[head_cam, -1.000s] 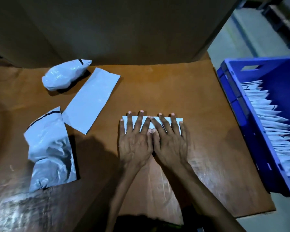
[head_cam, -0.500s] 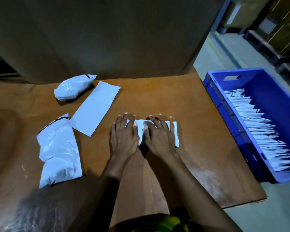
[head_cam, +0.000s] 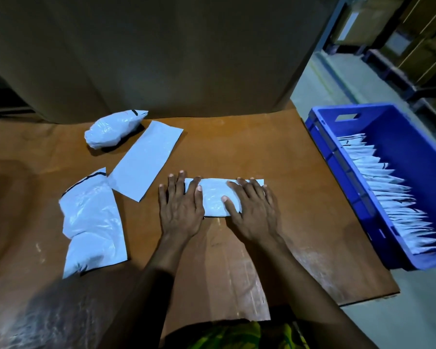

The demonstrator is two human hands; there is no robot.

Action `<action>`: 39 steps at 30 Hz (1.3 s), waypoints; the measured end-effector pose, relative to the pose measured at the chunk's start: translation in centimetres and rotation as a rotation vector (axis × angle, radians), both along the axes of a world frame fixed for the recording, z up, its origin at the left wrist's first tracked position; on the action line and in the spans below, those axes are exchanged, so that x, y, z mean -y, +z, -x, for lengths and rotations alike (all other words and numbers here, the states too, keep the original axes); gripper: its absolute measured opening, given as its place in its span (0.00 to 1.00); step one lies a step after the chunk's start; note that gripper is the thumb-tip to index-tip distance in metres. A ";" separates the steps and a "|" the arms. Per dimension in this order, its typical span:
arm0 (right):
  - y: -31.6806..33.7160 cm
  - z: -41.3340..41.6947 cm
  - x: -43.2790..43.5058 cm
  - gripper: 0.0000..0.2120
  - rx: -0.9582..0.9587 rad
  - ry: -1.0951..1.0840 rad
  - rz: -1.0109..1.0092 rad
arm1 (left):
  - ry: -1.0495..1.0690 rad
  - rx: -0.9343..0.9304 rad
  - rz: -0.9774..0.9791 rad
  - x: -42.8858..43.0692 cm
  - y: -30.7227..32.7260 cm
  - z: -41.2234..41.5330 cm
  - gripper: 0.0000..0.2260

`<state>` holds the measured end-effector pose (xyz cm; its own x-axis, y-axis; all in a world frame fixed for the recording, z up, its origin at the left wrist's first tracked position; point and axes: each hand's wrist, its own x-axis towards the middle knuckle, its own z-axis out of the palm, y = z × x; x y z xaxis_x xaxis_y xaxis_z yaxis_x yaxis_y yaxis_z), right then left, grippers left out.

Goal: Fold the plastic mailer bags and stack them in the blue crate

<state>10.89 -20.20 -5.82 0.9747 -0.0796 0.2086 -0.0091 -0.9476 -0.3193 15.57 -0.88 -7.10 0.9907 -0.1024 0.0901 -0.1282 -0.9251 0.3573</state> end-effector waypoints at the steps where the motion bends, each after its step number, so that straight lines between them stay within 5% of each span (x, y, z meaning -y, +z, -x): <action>1: 0.5 -0.1 0.3 0.25 -0.058 0.024 -0.058 | -0.017 -0.038 0.024 -0.1 0.4 -0.1 0.31; 4: 2.9 -1.6 2.5 0.32 -0.290 0.120 -0.229 | -0.154 -0.198 0.191 -0.9 2.2 -1.2 0.29; 8: 5.8 -4.0 4.5 0.50 -0.492 0.166 -0.117 | -0.282 -0.292 0.112 -0.9 4.4 -3.2 0.36; 11: 6.5 -5.3 4.8 0.53 -0.558 0.215 -0.092 | -0.285 -0.428 0.171 -0.7 6.2 -4.0 0.35; 15: 8.1 -6.2 5.1 0.40 -0.451 0.231 -0.221 | -0.329 -0.405 0.346 -0.9 8.9 -4.4 0.21; 18: 9.2 -6.2 5.3 0.16 -0.141 0.231 -0.356 | -0.302 0.045 0.284 -0.8 9.9 -4.6 0.13; 20: 8.6 -5.9 5.4 0.12 0.156 0.245 -0.228 | -0.263 0.348 0.218 -0.3 9.2 -4.0 0.09; 22: 6.9 -5.4 5.4 0.12 0.298 0.252 -0.093 | -0.256 0.458 0.175 0.0 7.3 -3.0 0.10; 25: 3.9 -3.9 5.4 0.09 0.223 0.291 -0.068 | -0.307 0.385 0.161 -0.2 3.2 -1.2 0.13; 28: 2.1 -1.7 4.2 0.17 0.131 0.211 -0.139 | -0.365 0.303 0.116 -0.7 1.1 0.5 0.12; 32: 0.3 -0.1 1.8 0.06 0.244 0.064 -0.118 | -0.361 0.294 0.107 -0.6 1.2 1.5 0.14; 39: -0.8 0.5 -0.1 0.08 0.251 -0.018 -0.112 | -0.298 0.209 0.102 -0.1 0.8 1.9 0.16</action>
<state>10.38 -20.05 -6.58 0.8921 -0.1328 0.4320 0.0667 -0.9066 -0.4166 13.64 -0.79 -6.34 0.8778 -0.3638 0.3116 -0.4664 -0.7972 0.3832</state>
